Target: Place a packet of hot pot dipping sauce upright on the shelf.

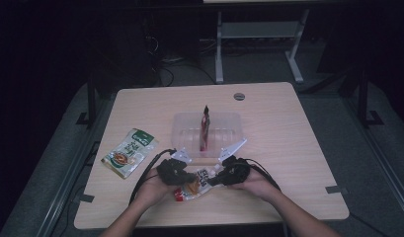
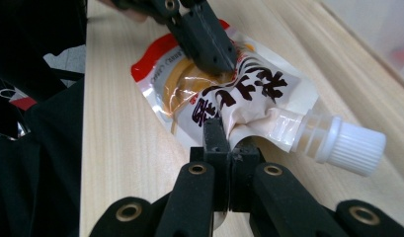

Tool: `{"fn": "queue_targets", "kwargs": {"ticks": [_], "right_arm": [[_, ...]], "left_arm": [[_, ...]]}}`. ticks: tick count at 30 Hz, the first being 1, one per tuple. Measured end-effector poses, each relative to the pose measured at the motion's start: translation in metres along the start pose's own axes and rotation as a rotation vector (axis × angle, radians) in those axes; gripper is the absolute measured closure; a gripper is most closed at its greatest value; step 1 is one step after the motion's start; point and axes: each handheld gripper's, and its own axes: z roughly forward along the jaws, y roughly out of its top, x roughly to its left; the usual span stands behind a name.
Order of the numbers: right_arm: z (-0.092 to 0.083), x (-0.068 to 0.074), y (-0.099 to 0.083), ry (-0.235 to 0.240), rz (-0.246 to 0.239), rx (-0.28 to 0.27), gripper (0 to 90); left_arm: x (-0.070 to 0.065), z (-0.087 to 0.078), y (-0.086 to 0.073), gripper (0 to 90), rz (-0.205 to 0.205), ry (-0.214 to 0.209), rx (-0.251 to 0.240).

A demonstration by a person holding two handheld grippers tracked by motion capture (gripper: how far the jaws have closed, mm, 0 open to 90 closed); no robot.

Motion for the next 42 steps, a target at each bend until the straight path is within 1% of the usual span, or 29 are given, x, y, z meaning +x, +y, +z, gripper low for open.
{"fn": "queue_targets", "kwargs": {"ticks": [1,2,4,5,6,7,8,9,10,11,12,13,14,16,17,20,22,24,25,26,27,30,34,37,40,42], "right_arm": [[-0.003,0.001,0.001,-0.004,-0.013,-0.002,89.3],[-0.006,0.002,0.002,-0.003,-0.015,-0.012,89.4],[-0.01,0.003,0.003,-0.007,-0.029,-0.025,89.4],[-0.012,0.003,0.003,-0.007,-0.026,-0.032,89.4],[-0.014,0.003,0.003,-0.006,-0.035,-0.039,89.4],[-0.016,0.004,0.003,-0.003,-0.029,-0.047,89.5],[-0.018,0.004,0.003,-0.005,-0.038,-0.051,89.5],[-0.019,0.005,0.004,0.004,-0.029,-0.06,89.5],[-0.021,0.005,0.004,0.002,-0.044,-0.06,89.5],[-0.023,0.005,0.004,0.007,-0.046,-0.072,89.5],[-0.024,0.005,0.004,0.005,-0.06,-0.078,89.5],[-0.026,0.005,0.004,0.011,-0.064,-0.088,89.5],[-0.027,0.007,0.005,0.014,-0.053,-0.096,89.5],[-0.029,0.008,0.005,0.022,-0.065,-0.109,89.5],[-0.03,0.009,0.006,0.028,-0.062,-0.114,89.5],[-0.033,0.013,0.009,0.047,-0.072,-0.144,89.5],[-0.035,0.015,0.011,0.059,-0.087,-0.165,89.5],[-0.037,0.017,0.013,0.08,-0.097,-0.191,89.5],[-0.039,0.019,0.014,0.085,-0.095,-0.198,89.5],[-0.04,0.019,0.015,0.083,-0.109,-0.204,89.5],[-0.041,0.021,0.015,0.084,-0.114,-0.211,89.5],[-0.043,0.022,0.017,0.088,-0.126,-0.224,89.5],[-0.046,0.024,0.019,0.097,-0.129,-0.242,89.5],[-0.047,0.023,0.018,0.102,-0.127,-0.249,89.5],[-0.049,0.022,0.017,0.097,-0.125,-0.254,89.4],[-0.052,0.021,0.015,0.092,-0.122,-0.255,89.4]], "left_arm": [[0.0,-0.003,-0.002,90.0,-0.015,0.0,-0.012],[0.001,-0.007,-0.003,90.0,-0.009,0.002,-0.012],[0.002,-0.013,-0.007,90.0,-0.024,0.002,-0.025],[0.003,-0.016,-0.008,90.0,-0.027,0.0,-0.026],[0.004,-0.018,-0.009,90.0,-0.019,-0.001,-0.018],[0.003,-0.018,-0.009,90.0,-0.027,0.0,-0.026],[0.004,-0.019,-0.009,90.0,-0.021,0.003,-0.023],[0.004,-0.02,-0.01,90.0,-0.026,0.003,-0.025],[0.005,-0.02,-0.009,90.0,-0.024,0.005,-0.024],[0.006,-0.02,-0.009,90.0,-0.025,0.003,-0.024],[0.006,-0.02,-0.009,90.0,-0.028,0.001,-0.026],[0.005,-0.019,-0.009,90.0,-0.031,-0.001,-0.023],[0.005,-0.018,-0.009,90.0,-0.031,-0.001,-0.022],[0.004,-0.015,-0.009,90.0,-0.028,-0.008,-0.013],[0.003,-0.013,-0.009,90.0,-0.023,-0.012,-0.006],[0.0,-0.008,-0.006,90.0,-0.006,-0.024,0.004],[-0.004,-0.005,-0.003,90.0,-0.004,-0.027,-0.009],[-0.005,-0.004,0.0,90.0,0.004,-0.035,-0.019],[-0.006,-0.003,0.002,90.0,0.015,-0.041,-0.015],[-0.007,-0.001,0.003,90.0,0.01,-0.049,-0.027],[-0.009,0.0,0.004,90.0,0.014,-0.059,-0.032],[-0.013,0.003,0.008,90.0,0.038,-0.077,-0.04],[-0.02,0.007,0.014,90.0,0.067,-0.084,-0.059],[-0.021,0.008,0.016,89.9,0.082,-0.076,-0.061],[-0.017,0.005,0.014,89.9,0.072,-0.077,-0.065],[-0.015,0.001,0.012,89.9,0.055,-0.078,-0.078]]}}
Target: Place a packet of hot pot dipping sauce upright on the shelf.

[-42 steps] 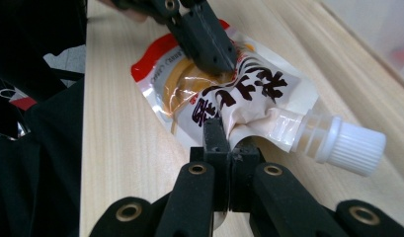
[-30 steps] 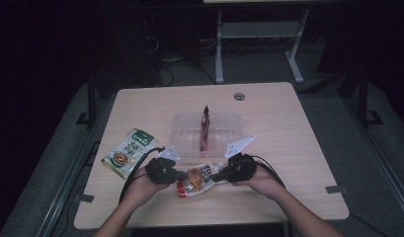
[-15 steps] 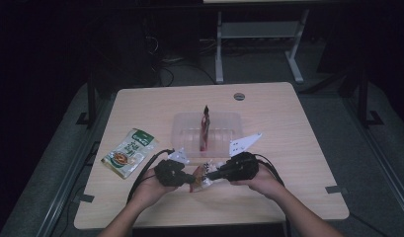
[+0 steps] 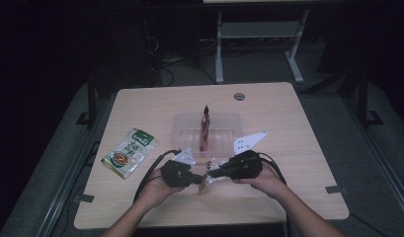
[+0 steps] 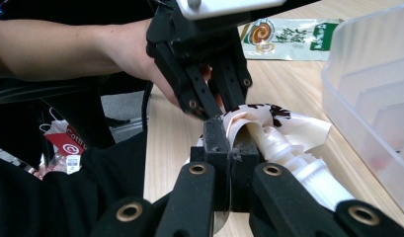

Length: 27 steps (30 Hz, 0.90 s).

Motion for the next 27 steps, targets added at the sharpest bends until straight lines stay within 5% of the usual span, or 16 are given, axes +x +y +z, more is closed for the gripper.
{"fn": "queue_targets", "kwargs": {"ticks": [4,12,27], "right_arm": [[-0.006,0.0,0.0,-0.015,-0.009,-0.007,89.4],[-0.023,0.002,0.005,-0.037,-0.031,-0.006,89.4],[-0.063,-0.007,0.028,-0.105,-0.066,-0.048,89.4]], "left_arm": [[0.002,-0.009,-0.005,89.8,-0.01,0.002,-0.013],[0.001,-0.024,-0.016,74.9,-0.028,-0.011,-0.004],[0.003,-0.018,-0.027,48.0,-0.066,0.0,0.031]]}}
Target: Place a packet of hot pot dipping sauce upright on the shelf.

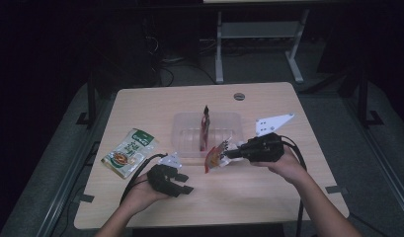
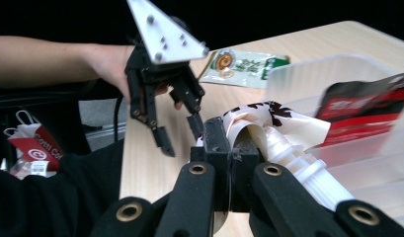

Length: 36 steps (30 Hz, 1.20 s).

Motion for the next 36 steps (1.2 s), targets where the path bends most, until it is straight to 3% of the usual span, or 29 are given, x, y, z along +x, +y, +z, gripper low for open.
{"fn": "queue_targets", "kwargs": {"ticks": [13,24,36], "right_arm": [[-0.023,-0.033,0.014,-0.115,0.011,-0.014,89.3],[-0.029,-0.058,0.013,-0.191,0.03,0.037,89.4],[-0.031,-0.065,0.012,-0.247,0.023,0.096,89.3]], "left_arm": [[0.003,0.001,0.0,39.0,0.004,0.018,0.005],[0.003,0.002,0.0,38.0,0.006,0.014,0.009],[0.003,0.002,0.0,38.0,0.013,0.012,0.016]]}}
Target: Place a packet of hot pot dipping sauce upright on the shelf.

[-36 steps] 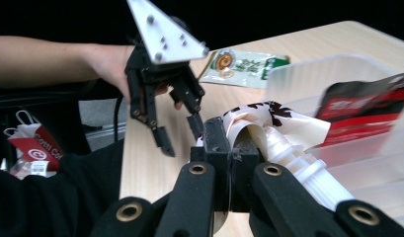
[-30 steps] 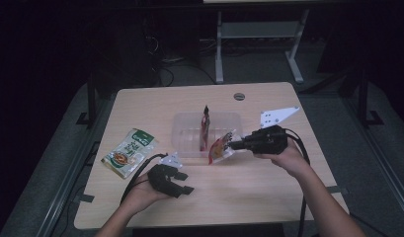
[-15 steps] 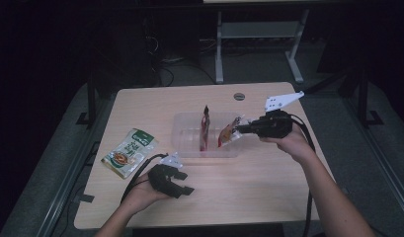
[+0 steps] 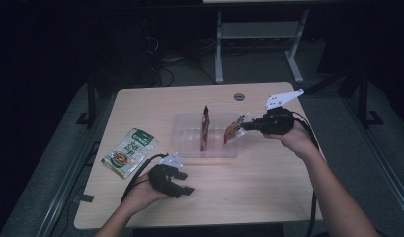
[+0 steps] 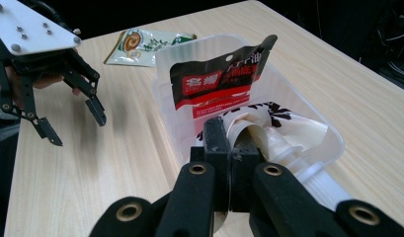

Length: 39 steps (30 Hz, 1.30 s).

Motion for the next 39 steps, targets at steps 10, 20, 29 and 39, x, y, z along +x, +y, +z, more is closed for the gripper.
{"fn": "queue_targets", "kwargs": {"ticks": [10,20,29,39], "right_arm": [[0.011,0.001,0.001,0.003,-0.009,0.013,89.3],[0.024,0.003,0.003,0.029,-0.008,0.007,89.3],[0.039,-0.001,-0.001,0.044,0.012,0.005,89.2],[0.053,-0.009,-0.004,0.044,0.048,0.017,89.1]], "left_arm": [[0.0,0.0,0.0,38.0,-0.004,-0.001,-0.001],[0.0,0.0,-0.001,38.0,-0.004,-0.003,-0.004],[0.001,0.0,-0.001,38.0,-0.01,-0.005,-0.003],[0.001,0.0,-0.001,38.0,-0.009,-0.007,-0.005]]}}
